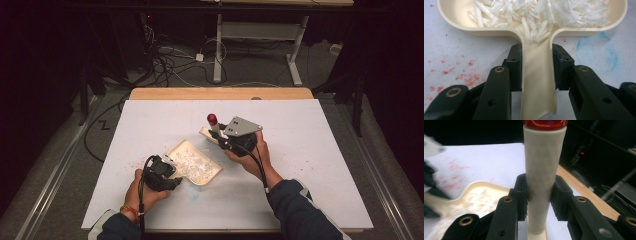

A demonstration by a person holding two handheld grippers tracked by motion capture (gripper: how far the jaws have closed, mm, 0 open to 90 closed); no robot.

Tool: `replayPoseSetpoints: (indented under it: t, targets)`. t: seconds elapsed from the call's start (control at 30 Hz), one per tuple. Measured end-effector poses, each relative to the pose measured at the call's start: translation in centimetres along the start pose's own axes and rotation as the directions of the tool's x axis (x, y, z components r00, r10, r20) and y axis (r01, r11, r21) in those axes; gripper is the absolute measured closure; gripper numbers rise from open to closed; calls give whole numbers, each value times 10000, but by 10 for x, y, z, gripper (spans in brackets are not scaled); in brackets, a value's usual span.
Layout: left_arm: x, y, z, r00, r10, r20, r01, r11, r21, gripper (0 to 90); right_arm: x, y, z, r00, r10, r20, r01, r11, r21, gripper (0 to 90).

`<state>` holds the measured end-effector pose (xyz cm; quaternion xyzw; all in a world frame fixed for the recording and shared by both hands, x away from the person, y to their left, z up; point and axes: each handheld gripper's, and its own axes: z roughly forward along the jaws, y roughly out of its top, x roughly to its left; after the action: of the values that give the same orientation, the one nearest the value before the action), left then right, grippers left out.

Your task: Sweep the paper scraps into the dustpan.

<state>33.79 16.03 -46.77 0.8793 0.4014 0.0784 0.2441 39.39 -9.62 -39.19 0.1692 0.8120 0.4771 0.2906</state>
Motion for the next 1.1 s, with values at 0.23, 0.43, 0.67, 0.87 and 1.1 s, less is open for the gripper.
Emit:
replayPoseSetpoints:
  t: [0.23,0.43,0.67,0.87,1.1]
  targets:
    - [-1,0,0,9999,42,-138,-41,10000,82,632,24,11,-19,9905,-164,-1363,190,9997,176,707]
    - [-1,0,0,9999,5,-123,-4,10000,62,633,22,19,-43,9899,220,-1402,-254,9994,-223,706]
    - [-1,-1,-1,9999,12,-131,-11,10000,90,633,9,22,-61,9920,902,-888,-959,9935,-614,706]
    - [0,-1,-1,10000,0,-97,1,10000,92,633,12,15,-54,9971,564,-506,-571,9983,-124,705]
    - [-1,0,-1,9999,-27,-166,29,10000,94,633,17,6,-41,9947,615,-822,-586,9976,369,706]
